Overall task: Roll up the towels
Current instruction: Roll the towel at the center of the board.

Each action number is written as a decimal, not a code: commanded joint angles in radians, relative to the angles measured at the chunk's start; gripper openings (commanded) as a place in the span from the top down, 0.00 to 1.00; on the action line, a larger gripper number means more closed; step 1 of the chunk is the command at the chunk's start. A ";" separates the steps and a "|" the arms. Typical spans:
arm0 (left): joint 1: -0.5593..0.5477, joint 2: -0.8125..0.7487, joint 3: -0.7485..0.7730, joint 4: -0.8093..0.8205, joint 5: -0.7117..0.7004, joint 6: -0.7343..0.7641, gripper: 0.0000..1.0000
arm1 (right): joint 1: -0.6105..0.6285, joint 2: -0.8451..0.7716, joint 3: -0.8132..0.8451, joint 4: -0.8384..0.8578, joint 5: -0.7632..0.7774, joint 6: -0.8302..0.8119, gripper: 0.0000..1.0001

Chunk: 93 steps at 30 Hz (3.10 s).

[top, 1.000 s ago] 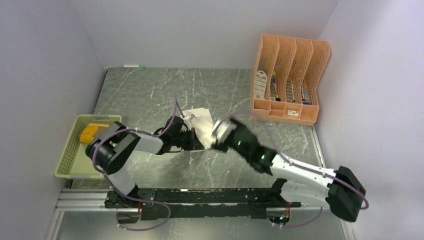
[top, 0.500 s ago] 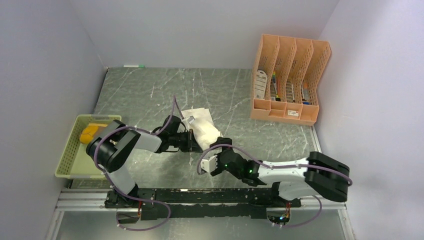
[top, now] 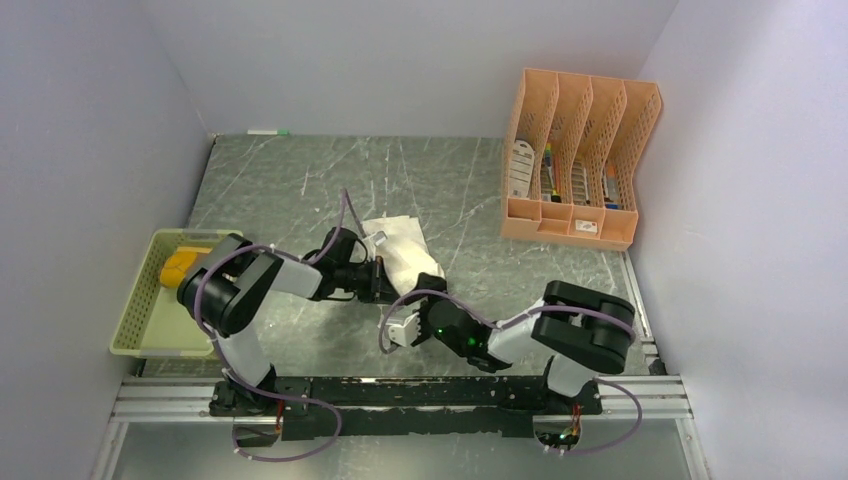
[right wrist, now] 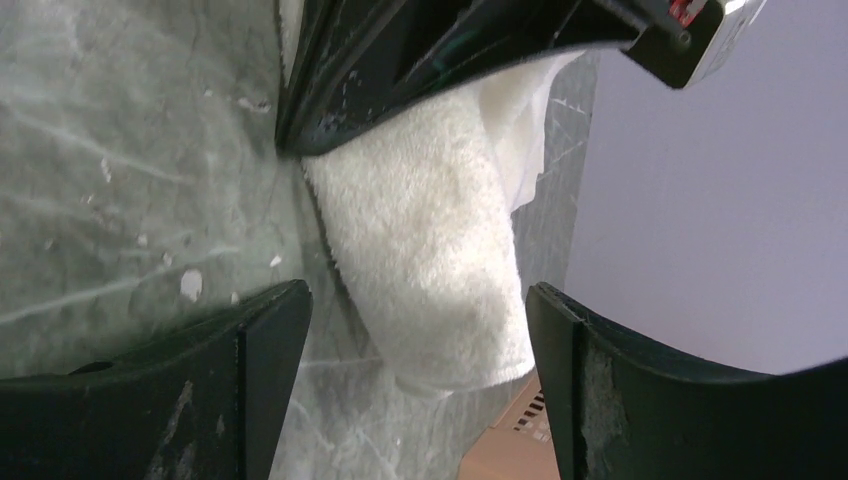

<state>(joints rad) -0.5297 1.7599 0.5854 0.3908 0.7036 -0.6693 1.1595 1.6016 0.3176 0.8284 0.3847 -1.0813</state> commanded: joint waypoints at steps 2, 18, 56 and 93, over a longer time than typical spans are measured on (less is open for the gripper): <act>0.012 0.028 0.037 -0.070 0.028 0.045 0.93 | -0.011 0.088 0.035 -0.018 -0.069 0.022 0.23; 0.018 -0.001 0.069 -0.166 0.075 0.098 0.93 | -0.116 0.250 0.237 -0.218 -0.144 0.050 0.76; 0.361 -0.723 0.105 -0.790 -0.042 0.236 0.93 | -0.399 0.608 1.068 -1.439 -1.618 0.833 1.00; -0.028 -0.401 -0.155 -0.414 -0.517 -0.043 0.93 | -0.498 0.493 1.060 -1.354 -1.176 0.965 0.82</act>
<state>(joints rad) -0.5545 1.3132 0.4889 -0.0559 0.2729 -0.6918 0.6949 2.1494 1.3830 -0.5285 -0.9676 -0.0628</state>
